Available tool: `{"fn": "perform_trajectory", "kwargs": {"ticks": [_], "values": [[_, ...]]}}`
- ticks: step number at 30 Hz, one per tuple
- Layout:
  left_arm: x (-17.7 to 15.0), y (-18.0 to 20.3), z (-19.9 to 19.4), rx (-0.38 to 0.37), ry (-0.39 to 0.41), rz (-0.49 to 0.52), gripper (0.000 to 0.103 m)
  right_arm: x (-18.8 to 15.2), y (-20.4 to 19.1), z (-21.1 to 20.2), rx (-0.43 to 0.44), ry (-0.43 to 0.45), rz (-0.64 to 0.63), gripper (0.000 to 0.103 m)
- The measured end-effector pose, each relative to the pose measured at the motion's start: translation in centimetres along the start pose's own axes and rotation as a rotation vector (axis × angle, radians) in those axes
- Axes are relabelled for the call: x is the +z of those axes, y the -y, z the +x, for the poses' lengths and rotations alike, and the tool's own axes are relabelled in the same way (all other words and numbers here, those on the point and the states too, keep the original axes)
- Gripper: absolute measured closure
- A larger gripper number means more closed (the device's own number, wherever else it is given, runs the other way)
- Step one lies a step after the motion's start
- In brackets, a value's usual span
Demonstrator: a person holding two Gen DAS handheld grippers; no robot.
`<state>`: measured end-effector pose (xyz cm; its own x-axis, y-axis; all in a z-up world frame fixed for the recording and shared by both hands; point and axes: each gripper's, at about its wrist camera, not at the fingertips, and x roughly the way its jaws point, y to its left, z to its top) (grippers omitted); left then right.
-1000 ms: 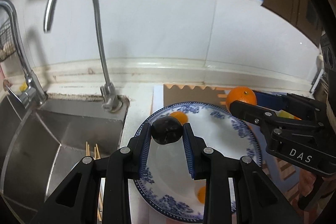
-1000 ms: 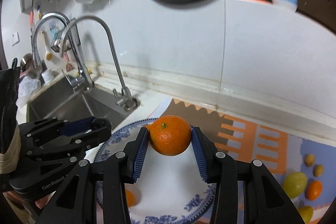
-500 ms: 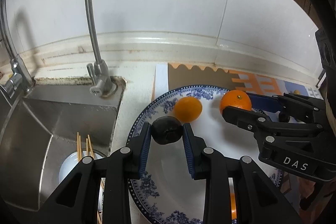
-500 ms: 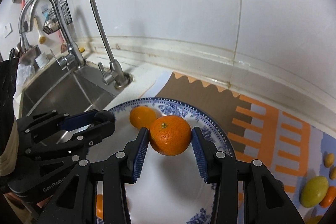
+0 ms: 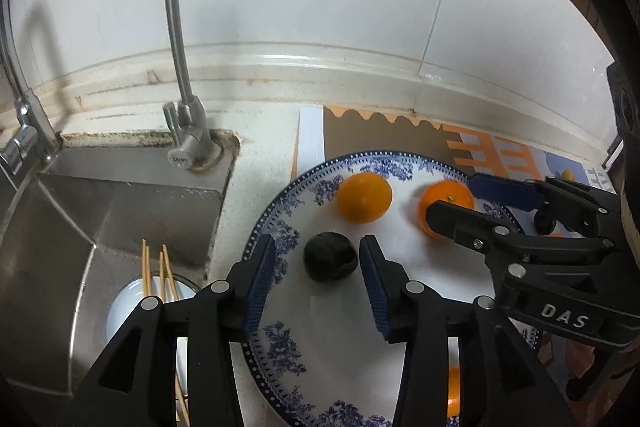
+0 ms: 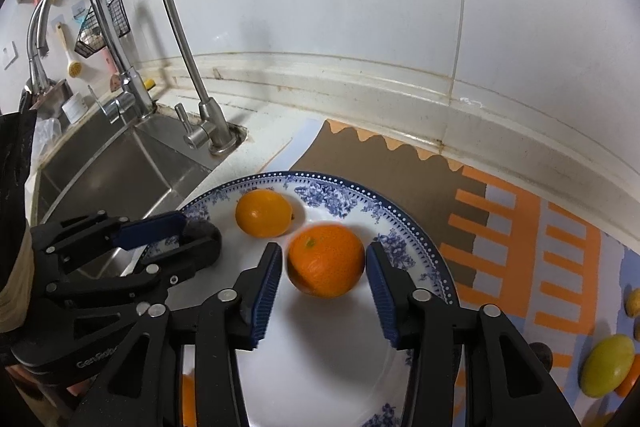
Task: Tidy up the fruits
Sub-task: 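Open the left tool to drop the plum while the right tool releases the tangerine, then move both open tools back toward the remaining fruit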
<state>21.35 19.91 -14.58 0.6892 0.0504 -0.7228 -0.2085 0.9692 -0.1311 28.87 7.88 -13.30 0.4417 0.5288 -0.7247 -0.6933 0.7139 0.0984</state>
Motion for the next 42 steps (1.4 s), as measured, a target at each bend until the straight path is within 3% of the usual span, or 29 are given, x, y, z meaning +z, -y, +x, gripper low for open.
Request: {"fn": "perform_trajectory", "kwargs": {"ticks": [1,4,14,16,24,33,42], "values": [[0.0,0.0,-0.3,0.002,0.006,0.001,0.060,0.0,0.0,-0.3,-0.005,0.010,0.003,0.047],[0.2,0.0,-1.5,-0.001,0.018,-0.007,0.059,0.0,0.1,-1.4,-0.009,0.031,0.015,0.047],[1.0,2.1,-7.5,-0.007,0.132,0.019,0.031,0.0,0.3,-8.3,-0.081,0.155,0.042,0.046],[1.2,2.8,-8.5,-0.011,0.152,0.026,0.026,-0.1,0.2,-9.8,-0.096,0.180,0.048,0.038],[0.7,5.7,-11.1,-0.073,0.184,0.054,0.017,-1.6,0.6,-15.6,-0.240,0.260,0.063,0.025],[0.3,9.8,-12.8,-0.119,0.211,0.129,0.007,-4.1,2.5,-20.1,-0.342,0.297,0.129,0.021],[-0.1,13.4,-13.5,-0.166,0.241,0.220,0.006,-6.7,5.2,-23.2,-0.409,0.298,0.228,0.021]]}}
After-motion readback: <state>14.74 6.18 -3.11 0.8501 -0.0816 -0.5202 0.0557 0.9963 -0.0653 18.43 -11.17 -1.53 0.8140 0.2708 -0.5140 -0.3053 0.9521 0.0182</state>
